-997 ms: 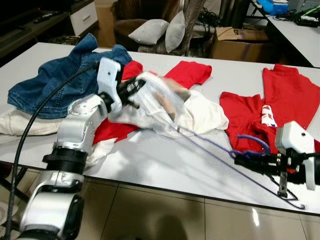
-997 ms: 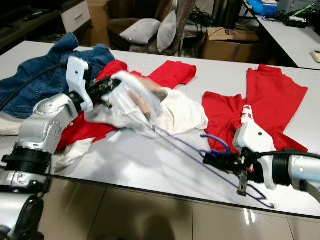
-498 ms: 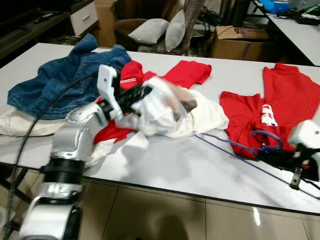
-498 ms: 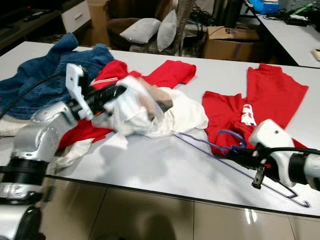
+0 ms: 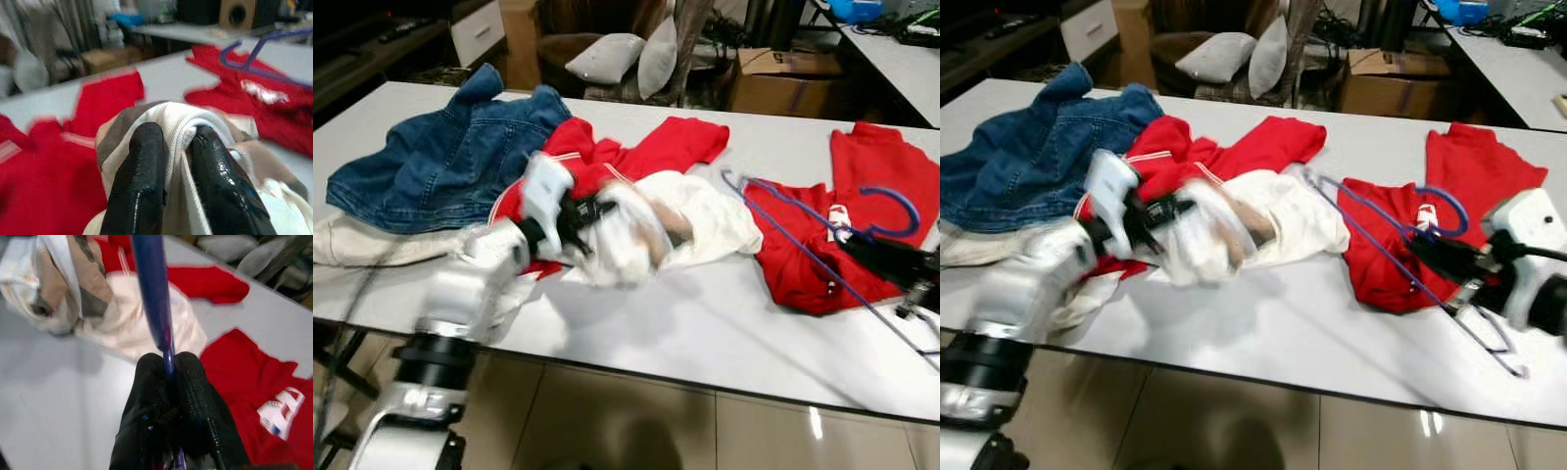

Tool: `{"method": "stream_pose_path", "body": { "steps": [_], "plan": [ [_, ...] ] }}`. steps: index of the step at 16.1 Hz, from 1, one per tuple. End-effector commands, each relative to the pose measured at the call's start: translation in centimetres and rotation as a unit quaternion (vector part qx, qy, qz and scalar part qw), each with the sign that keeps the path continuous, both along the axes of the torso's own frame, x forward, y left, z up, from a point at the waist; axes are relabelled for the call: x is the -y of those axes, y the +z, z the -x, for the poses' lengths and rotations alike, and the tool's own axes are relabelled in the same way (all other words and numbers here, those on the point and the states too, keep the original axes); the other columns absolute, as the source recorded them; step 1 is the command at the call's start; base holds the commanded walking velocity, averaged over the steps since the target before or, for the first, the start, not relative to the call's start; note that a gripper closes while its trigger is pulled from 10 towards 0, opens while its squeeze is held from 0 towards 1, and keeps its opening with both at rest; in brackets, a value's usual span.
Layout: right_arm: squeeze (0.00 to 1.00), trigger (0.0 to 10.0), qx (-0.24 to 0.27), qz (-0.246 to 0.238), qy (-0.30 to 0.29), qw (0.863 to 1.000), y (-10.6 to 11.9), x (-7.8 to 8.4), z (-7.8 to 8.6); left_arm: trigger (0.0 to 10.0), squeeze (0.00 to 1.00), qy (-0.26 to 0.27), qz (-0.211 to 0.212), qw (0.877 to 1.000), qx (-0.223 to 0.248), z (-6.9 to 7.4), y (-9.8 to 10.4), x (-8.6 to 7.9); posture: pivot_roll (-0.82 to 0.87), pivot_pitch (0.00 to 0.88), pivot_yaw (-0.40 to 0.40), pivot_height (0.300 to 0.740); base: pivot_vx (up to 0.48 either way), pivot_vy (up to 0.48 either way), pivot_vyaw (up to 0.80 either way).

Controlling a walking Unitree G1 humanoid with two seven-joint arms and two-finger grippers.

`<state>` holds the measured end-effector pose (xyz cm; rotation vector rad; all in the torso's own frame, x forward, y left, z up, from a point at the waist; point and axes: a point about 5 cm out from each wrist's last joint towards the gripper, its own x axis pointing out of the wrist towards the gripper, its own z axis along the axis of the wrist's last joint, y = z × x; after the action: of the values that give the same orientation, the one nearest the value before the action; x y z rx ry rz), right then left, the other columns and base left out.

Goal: Hang hanger

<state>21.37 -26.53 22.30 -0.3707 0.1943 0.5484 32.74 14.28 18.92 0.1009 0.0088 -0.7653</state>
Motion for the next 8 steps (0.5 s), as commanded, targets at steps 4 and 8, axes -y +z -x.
{"method": "stream_pose_path", "body": {
  "steps": [4, 8],
  "plan": [
    [0.0, 10.0, 0.009, -0.105, -0.112, 0.988, -1.7, -3.3, -1.9, 10.0, 1.0, 0.005, 0.056, 0.998, 0.038, 2.4, 2.9, -1.7, -0.06, 0.0, 0.006, 0.74, 0.0, 0.0, 0.0],
    [0.0, 10.0, 0.009, -0.171, -0.142, 0.975, -2.7, -6.9, -3.3, 10.0, 1.0, 0.08, 0.056, 0.995, 0.015, 3.5, 1.6, -1.0, -0.03, 0.0, -0.037, 0.74, 0.0, 0.0, 0.0]
  ]
}}
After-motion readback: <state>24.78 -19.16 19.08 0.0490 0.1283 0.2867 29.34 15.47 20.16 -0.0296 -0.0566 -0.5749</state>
